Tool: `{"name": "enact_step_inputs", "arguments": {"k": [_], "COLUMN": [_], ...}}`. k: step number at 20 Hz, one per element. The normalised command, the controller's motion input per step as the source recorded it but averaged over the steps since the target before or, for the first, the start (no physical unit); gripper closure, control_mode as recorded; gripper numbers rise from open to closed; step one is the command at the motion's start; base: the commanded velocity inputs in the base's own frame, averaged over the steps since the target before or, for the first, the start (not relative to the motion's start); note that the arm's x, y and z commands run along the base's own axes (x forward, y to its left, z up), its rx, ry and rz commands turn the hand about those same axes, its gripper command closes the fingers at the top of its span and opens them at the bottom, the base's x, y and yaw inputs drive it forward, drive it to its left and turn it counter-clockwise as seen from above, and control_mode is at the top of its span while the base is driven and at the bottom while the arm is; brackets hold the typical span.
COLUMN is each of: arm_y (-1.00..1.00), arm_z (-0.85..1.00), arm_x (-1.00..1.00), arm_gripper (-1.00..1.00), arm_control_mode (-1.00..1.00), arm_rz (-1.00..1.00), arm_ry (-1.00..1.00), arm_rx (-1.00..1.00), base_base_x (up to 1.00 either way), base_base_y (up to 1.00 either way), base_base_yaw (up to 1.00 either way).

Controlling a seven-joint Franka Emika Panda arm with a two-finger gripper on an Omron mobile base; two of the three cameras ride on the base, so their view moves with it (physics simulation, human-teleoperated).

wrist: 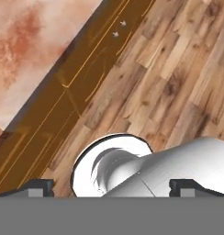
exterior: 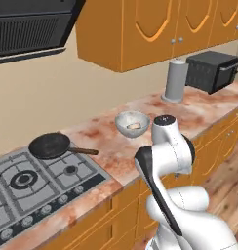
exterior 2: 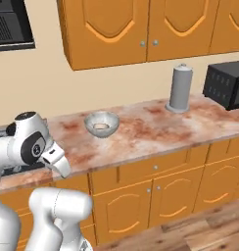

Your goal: Place one of the steaks on the plate and the other in the bowl. Then place the bowl in the fridge.

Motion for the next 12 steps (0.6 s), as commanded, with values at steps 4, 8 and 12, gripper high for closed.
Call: {"name": "enact_step_inputs", "arguments": {"k": [4,8,12], "arm_y": [0.00,0.00,0.00], "arm_z": [0.00,0.00,0.00], "arm_x": [0.00,0.00,0.00], "arm_gripper": [-1.00,-1.00,-1.00], "arm_control_mode": [1.00,1.00,1.00], "arm_rz": [0.00,0.00,0.00], "arm_ry": [0.00,0.00,0.00], "arm_rx": [0.00,0.00,0.00], "base_base_x": [-0.05,0.00,-0.15], "base_base_y": [-0.24,-0.17,-0.17], "base_base_yaw": [-0.67,-0.67,-0.73]}}
